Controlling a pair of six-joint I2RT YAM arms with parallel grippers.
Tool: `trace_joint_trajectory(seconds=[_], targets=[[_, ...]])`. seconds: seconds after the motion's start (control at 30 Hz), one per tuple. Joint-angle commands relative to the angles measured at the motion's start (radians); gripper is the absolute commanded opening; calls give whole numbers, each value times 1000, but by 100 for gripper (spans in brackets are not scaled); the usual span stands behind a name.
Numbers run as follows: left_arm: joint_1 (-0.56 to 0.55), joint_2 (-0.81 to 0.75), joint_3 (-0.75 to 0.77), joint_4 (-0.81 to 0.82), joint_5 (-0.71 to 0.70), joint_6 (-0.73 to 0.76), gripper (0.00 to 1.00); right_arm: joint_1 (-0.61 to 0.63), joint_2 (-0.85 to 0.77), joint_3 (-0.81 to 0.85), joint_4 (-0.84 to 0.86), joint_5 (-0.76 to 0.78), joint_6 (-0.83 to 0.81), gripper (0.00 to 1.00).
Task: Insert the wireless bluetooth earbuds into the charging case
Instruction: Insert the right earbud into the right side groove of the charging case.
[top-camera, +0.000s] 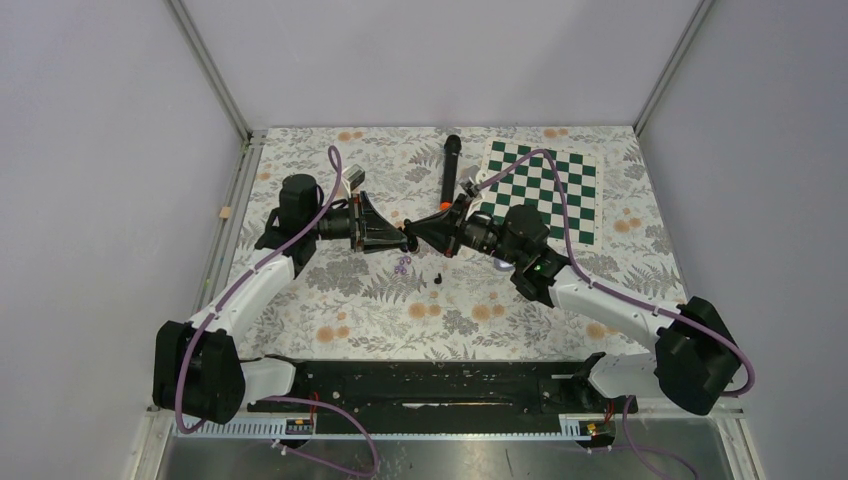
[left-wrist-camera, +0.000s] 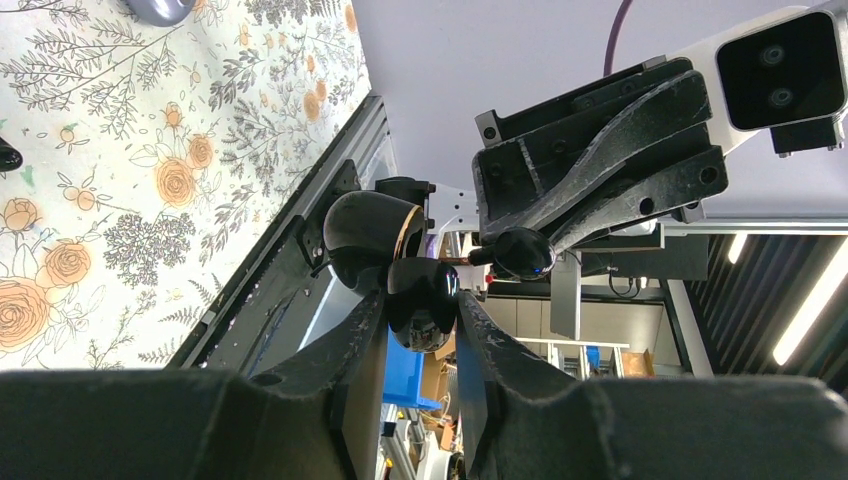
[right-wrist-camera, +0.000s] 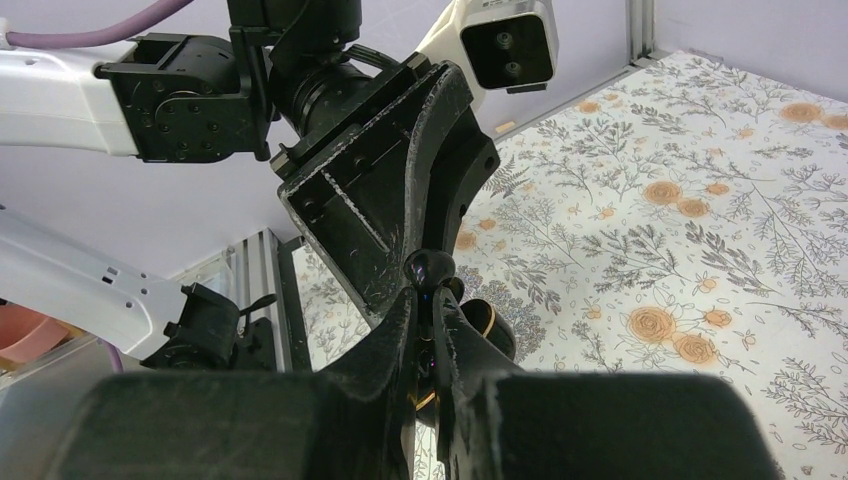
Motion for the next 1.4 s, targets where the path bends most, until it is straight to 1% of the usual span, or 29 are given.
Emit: trace_joint_trajectory(seconds=[0.0,0.53,0.7,0.87,1.0,1.1,1.3,1.33,1.37], targets=[[-3,-25,-2,52,-2,-21,0,11,10,14,68,21,-26,0],[-4,-17,-10,111,12,-72,0,13,43,-14,103,20,-41,0],[-4,-11,-9,114,25,-78,0,13,68,-62,218,3,-72,0],[-5,-12,-14,108,37,-80,0,14,78,-79,219,-21,-117,0],[-4,-2,-19,109,55,-84,0,14,98,-129,298,-48,-141,0],[-4,11,-20,107,64,-84,0,13,109,-169,373,-40,-129,0],[-5,22,-24,108,65,-81,0,13,102,-186,398,-40,-121,0],[-5,22,-26,107,63,-81,0,13,98,-185,395,-41,-124,2],[-4,22,-28,106,63,-80,0,13,95,-185,391,-42,-124,5]])
